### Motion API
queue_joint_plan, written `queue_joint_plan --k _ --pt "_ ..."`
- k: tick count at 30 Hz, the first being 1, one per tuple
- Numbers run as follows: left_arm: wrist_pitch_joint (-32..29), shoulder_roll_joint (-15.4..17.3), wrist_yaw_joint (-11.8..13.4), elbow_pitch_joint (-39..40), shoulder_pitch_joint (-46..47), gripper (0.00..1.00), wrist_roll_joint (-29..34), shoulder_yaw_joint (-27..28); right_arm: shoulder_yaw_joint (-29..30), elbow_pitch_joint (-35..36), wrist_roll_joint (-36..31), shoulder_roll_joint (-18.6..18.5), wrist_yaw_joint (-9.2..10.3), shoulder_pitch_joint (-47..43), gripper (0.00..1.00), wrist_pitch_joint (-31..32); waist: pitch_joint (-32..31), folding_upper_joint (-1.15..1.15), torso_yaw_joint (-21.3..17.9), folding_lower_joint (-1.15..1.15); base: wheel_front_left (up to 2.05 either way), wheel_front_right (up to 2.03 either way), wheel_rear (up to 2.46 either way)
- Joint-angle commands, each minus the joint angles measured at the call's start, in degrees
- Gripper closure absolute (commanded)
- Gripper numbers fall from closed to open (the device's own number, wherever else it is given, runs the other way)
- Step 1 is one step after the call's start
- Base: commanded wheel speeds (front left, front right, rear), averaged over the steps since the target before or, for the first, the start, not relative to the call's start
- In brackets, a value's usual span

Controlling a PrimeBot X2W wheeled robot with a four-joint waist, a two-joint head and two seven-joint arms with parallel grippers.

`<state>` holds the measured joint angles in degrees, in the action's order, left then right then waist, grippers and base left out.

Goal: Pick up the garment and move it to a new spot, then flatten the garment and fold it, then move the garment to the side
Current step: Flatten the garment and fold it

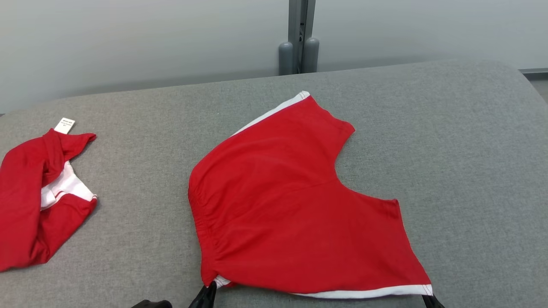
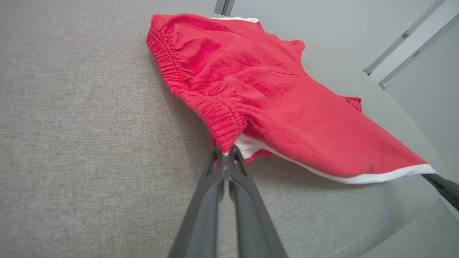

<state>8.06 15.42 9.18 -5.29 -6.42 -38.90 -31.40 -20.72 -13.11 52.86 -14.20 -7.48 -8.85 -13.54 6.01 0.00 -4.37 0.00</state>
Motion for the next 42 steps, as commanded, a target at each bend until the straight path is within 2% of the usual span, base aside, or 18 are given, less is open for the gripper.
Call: queue_joint_plan --k 1,4,7,12,19,26,29,30,31,35,42 --pt "-0.72 1.14 1.77 2.92 -1.39 1.0 0.27 0.64 1.16 1.44 -0.79 -0.29 -0.03 -1.72 1.0 0.79 -0.57 0.0 -0.38 0.0 0.0 0.0 0.0" --pt "-1.98 2.03 4.06 7.59 -3.58 1.0 0.45 1.0 3.53 4.16 -1.89 0.29 -0.03 -3.67 1.0 2.43 -0.69 0.0 -0.46 0.0 0.0 0.0 0.0" --pt "-2.75 2.36 5.06 10.59 -3.93 1.0 0.64 0.85 5.17 6.65 -3.12 0.66 -0.03 -3.63 1.0 4.74 -0.1 0.0 -0.58 0.0 0.0 0.0 0.0" --pt "-3.34 1.99 5.41 12.53 -1.05 1.0 1.21 0.88 7.03 9.64 -4.49 0.15 -0.03 0.74 1.0 7.76 1.85 0.0 -0.44 0.0 0.0 0.0 0.0" --pt "-2.69 0.56 4.24 12.42 6.25 1.0 2.05 1.67 7.83 10.13 -4.39 -0.67 -0.03 10.55 1.0 8.29 5.91 0.0 2.14 0.0 0.0 0.0 0.0" --pt "-1.18 -0.87 1.84 11.41 15.17 1.0 1.27 4.02 6.79 4.74 -3.06 -2.29 -0.03 25.16 1.0 6.22 11.36 0.0 5.66 0.0 0.0 0.0 0.0" --pt "-0.88 -2.43 0.84 10.06 19.8 1.0 1.15 3.98 5.43 1.86 -2.99 -3.49 -0.03 32.02 1.0 6.02 13.96 0.0 7.42 0.0 0.0 0.0 0.0" --pt "-0.88 -2.43 0.84 10.06 19.8 1.0 1.15 3.98 5.43 1.86 -2.99 -3.49 -0.03 32.02 1.0 6.02 13.96 0.0 7.42 0.0 0.0 0.0 0.0" --pt "-0.65 -3.36 -0.04 8.59 23.13 1.0 1.1 4.01 4.59 -0.32 -2.9 -4.45 -0.03 36.9 1.0 5.99 15.71 0.0 8.52 0.0 0.0 0.0 0.0" --pt "0.17 -5.11 -1.3 4.8 29.21 1.0 0.78 4.61 2.49 -4.98 -2.78 -6.21 -0.03 46.59 1.0 6.58 18.72 0.0 10.52 0.0 0.0 0.0 0.0" --pt "0.56 -8.11 -3.24 -2.18 34.87 1.0 -1.6 5.05 -2.84 -16.52 -2.78 -7.78 -0.03 59.92 1.0 9.24 22.48 0.0 13.65 0.0 0.0 0.0 0.0"
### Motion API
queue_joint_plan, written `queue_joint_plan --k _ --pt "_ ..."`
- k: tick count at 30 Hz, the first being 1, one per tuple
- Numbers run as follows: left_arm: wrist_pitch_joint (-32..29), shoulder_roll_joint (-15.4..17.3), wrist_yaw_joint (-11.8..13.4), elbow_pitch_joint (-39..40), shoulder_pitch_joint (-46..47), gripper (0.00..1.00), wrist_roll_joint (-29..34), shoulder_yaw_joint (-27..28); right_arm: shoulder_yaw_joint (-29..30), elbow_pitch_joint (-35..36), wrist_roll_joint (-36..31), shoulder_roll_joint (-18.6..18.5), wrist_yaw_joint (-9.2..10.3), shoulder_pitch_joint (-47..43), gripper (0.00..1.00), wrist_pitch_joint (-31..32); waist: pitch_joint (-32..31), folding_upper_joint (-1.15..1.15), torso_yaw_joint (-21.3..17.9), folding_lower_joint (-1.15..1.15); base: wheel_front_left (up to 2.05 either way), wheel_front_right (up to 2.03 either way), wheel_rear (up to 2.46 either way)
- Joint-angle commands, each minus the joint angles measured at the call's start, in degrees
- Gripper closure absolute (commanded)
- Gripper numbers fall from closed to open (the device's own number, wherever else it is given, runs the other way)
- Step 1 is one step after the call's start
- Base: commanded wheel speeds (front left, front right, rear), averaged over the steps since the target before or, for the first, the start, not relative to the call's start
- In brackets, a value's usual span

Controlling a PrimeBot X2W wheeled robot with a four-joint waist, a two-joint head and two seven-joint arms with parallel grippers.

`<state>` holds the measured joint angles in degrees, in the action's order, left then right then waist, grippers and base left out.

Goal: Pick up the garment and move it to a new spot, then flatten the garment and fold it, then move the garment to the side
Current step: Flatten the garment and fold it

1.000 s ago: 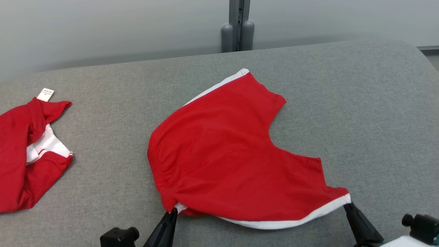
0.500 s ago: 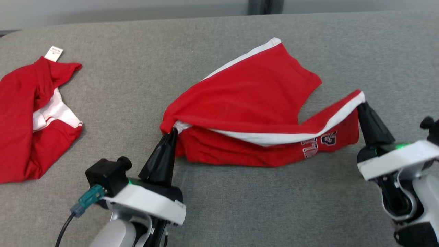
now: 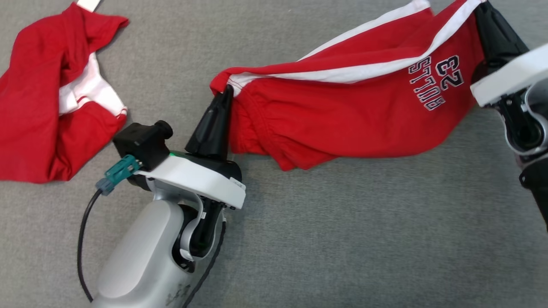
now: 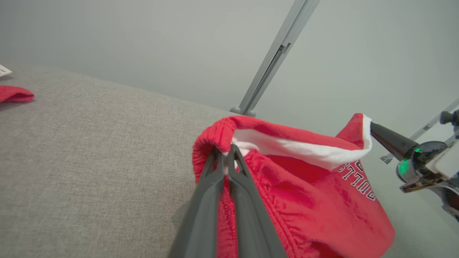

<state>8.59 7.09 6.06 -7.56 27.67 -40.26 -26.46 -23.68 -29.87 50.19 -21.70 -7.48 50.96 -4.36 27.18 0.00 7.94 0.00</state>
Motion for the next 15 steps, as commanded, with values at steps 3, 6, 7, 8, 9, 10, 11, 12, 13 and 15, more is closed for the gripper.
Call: queue_joint_plan --k 3,6,7,8,9,10,11,12,13,15 --pt "-0.41 -0.94 -1.68 -2.04 1.4 1.0 -2.04 -0.5 -2.1 -4.62 -0.08 -0.58 -0.03 3.7 1.0 0.56 2.24 0.0 2.53 0.0 0.0 0.0 0.0" --pt "-0.48 -1.79 -2.97 -3.8 1.81 1.0 -3.51 -1.33 -4.4 -8.78 0.21 -0.83 -0.03 6.5 1.0 0.7 2.89 0.0 3.47 0.0 0.0 0.0 0.0" --pt "-0.47 -2.05 -3.24 -4.36 1.97 1.0 -4.01 -1.6 -5.16 -9.96 0.24 -0.92 -0.03 7.4 1.0 0.65 3.1 0.0 3.73 0.0 0.0 0.0 0.0" --pt "-0.27 -2.33 -3.56 -4.85 2.15 1.0 -4.26 -1.85 -5.57 -11.3 0.43 -1.04 -0.03 8.23 1.0 0.26 3.29 0.0 3.94 0.0 0.0 0.0 0.0" --pt "-0.01 -2.54 -3.76 -5.34 2.39 1.0 -4.33 -2.16 -5.99 -12.37 0.67 -0.97 -0.03 8.98 1.0 -0.06 3.44 0.0 4.15 0.0 0.0 0.0 0.0" --pt "0.21 -2.79 -4.2 -5.74 2.56 1.0 -4.88 -2.47 -6.38 -13.32 0.94 -0.87 -0.03 9.75 1.0 -0.51 3.6 0.0 4.35 0.0 0.0 0.0 0.0" --pt "0.48 -3.05 -4.5 -6.0 2.76 1.0 -5.21 -2.67 -6.67 -14.4 1.01 -0.88 -0.03 10.47 1.0 -0.8 3.78 0.0 4.53 0.0 0.0 0.0 0.0" --pt "0.92 -3.21 -4.75 -6.28 2.86 1.0 -5.73 -2.8 -7.07 -15.48 1.26 -0.73 -0.03 11.07 1.0 -1.14 3.9 0.0 4.65 0.0 0.0 0.0 0.0" --pt "1.21 -3.3 -4.98 -6.69 2.96 1.0 -6.1 -3.02 -7.53 -16.45 1.52 -0.5 -0.03 11.6 1.0 -1.19 3.99 0.0 4.78 0.0 0.0 0.0 0.0" --pt "1.77 -3.49 -5.1 -7.53 3.44 1.0 -6.65 -3.57 -8.34 -18.41 2.16 -0.16 -0.03 12.51 1.0 -0.99 4.08 0.0 5.01 0.0 0.0 0.0 0.0"
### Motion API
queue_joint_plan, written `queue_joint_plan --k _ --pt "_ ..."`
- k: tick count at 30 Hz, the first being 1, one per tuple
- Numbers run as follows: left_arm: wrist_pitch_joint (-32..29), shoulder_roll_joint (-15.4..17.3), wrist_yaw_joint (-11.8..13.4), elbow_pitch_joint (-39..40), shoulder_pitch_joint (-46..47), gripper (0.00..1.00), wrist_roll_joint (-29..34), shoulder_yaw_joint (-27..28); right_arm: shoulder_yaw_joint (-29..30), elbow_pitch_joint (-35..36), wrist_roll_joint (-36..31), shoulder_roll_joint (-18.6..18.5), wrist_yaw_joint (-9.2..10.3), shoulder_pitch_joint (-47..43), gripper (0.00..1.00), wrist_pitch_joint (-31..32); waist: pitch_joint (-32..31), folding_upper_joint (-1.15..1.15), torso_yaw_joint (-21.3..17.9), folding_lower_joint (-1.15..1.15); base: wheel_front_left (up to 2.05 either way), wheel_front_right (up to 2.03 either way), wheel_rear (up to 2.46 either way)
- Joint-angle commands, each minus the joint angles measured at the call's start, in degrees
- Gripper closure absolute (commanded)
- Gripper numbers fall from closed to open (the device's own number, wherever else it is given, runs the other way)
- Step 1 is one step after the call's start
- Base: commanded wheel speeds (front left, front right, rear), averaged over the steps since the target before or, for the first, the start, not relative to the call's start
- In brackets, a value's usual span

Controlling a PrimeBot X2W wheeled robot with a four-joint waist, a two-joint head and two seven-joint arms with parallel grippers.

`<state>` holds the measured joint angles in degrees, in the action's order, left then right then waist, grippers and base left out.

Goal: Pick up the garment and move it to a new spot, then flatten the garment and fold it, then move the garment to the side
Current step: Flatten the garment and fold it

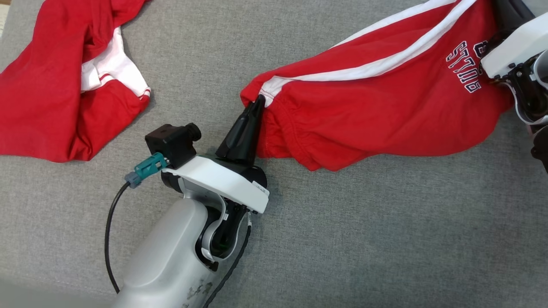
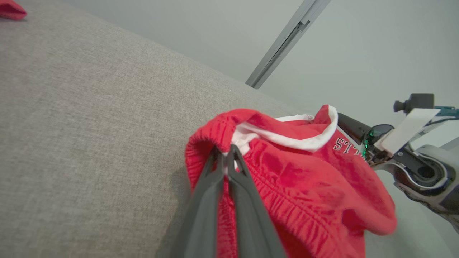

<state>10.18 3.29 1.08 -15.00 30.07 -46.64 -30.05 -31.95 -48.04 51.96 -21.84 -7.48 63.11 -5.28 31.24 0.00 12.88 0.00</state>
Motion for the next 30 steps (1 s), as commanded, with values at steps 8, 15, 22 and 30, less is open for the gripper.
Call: queue_joint_plan --k 8,15,22,30 --pt "3.59 0.71 2.35 -2.46 0.87 0.0 3.52 -1.14 -4.79 -1.05 2.35 -0.06 -0.03 -0.4 0.0 -4.41 -1.12 0.0 -0.47 0.0 0.0 0.0 0.0" --pt "4.99 1.85 6.56 0.51 -3.28 0.0 10.02 2.15 -7.74 2.88 1.97 -1.31 -0.03 -4.62 0.0 -9.57 -3.79 0.0 -3.08 0.0 0.0 0.0 0.0" --pt "5.05 2.25 9.09 7.05 -7.46 0.0 18.08 8.98 2.64 12.76 -4.55 -1.69 -0.02 -12.44 0.0 -9.97 -5.92 0.0 -5.68 0.0 0.0 0.0 0.0" --pt "5.06 3.05 9.23 9.9 -11.92 0.0 25.46 15.25 15.99 26.36 -18.2 2.39 -0.02 -27.99 0.0 -9.98 -9.36 0.0 -8.83 0.0 0.0 0.0 0.0"
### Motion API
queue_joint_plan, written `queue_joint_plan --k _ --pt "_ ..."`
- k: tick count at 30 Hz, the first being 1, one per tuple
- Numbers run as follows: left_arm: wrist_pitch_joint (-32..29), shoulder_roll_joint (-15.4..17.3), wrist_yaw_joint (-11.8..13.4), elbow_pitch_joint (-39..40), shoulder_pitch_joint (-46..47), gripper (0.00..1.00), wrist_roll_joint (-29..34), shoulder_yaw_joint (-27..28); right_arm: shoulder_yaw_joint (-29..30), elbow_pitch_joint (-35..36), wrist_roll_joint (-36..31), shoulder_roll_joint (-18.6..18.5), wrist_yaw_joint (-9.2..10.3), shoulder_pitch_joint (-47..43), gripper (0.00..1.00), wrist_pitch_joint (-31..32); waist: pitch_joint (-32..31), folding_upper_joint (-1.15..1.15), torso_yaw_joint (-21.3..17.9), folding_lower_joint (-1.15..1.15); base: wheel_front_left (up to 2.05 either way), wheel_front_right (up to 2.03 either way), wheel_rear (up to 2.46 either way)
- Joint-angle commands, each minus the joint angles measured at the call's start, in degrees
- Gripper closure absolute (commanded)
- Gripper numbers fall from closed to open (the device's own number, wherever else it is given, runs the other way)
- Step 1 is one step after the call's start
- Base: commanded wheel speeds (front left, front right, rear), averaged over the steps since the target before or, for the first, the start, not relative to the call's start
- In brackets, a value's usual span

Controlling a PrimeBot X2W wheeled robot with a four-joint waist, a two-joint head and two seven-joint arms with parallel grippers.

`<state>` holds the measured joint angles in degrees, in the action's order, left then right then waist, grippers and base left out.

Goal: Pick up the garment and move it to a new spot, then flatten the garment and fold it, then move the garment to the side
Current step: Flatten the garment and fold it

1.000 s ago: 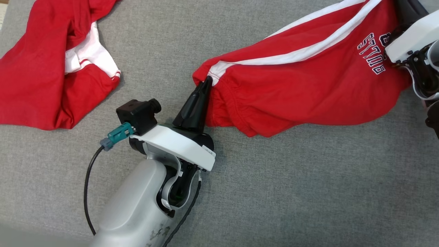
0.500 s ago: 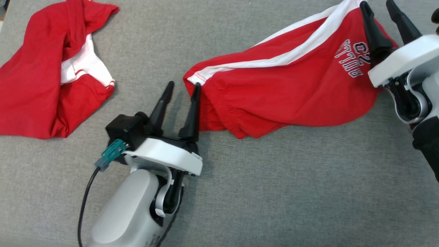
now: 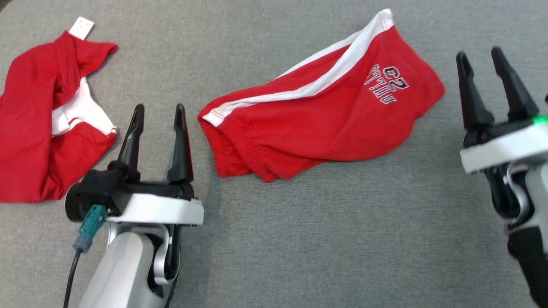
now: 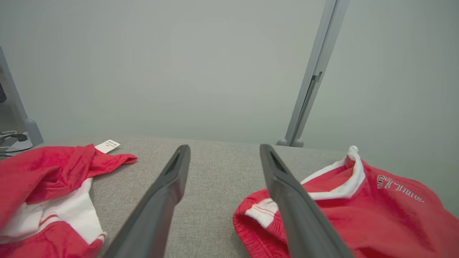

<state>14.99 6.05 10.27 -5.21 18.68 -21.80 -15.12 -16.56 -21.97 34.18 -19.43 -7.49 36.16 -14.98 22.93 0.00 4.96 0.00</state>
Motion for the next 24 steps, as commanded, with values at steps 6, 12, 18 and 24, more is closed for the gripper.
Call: queue_joint_plan --k 6,12,18,24 --pt "0.25 1.49 0.29 -1.06 -3.94 0.0 4.72 1.15 6.31 4.69 -7.76 2.79 -0.02 -10.28 0.0 -0.28 -3.12 0.0 -2.03 0.0 0.0 0.0 0.0" --pt "0.26 1.68 -0.35 -2.48 -5.32 0.0 6.18 1.95 8.15 6.18 -10.66 4.41 -0.02 -15.37 0.0 -0.29 -3.92 0.0 -2.6 0.0 0.0 0.0 0.0" --pt "0.26 1.53 -1.12 -3.71 -4.87 0.0 6.59 2.56 8.1 6.23 -11.19 4.75 -0.02 -15.69 0.0 -0.28 -3.94 0.0 -2.86 0.0 0.0 0.0 0.0" --pt "0.26 1.06 -1.61 -4.63 -4.04 0.0 6.99 2.73 8.19 6.11 -11.47 4.52 -0.02 -15.42 0.0 -0.28 -3.9 0.0 -2.64 0.0 0.0 0.0 0.0"
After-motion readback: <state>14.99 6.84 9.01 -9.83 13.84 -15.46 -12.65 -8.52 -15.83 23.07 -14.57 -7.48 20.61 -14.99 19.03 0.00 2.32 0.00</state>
